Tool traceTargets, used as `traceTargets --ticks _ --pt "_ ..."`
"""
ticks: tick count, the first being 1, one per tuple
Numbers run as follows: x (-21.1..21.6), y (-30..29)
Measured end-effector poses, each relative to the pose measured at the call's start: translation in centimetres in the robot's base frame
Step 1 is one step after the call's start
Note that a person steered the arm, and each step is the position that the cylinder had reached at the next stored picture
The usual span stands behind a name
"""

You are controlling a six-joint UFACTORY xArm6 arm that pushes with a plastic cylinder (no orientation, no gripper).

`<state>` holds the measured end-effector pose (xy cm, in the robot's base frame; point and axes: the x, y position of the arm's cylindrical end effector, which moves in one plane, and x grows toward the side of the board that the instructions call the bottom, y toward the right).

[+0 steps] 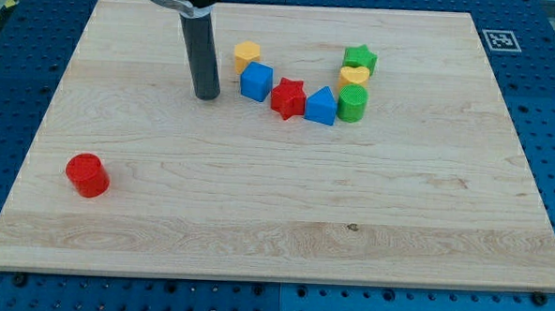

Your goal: Move your arm parallel to the right of the red circle

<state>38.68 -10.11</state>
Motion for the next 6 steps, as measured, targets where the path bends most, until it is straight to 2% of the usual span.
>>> traceTargets --ticks 2,6 --pt "1.4 1.6" --pt "9.4 1.5"
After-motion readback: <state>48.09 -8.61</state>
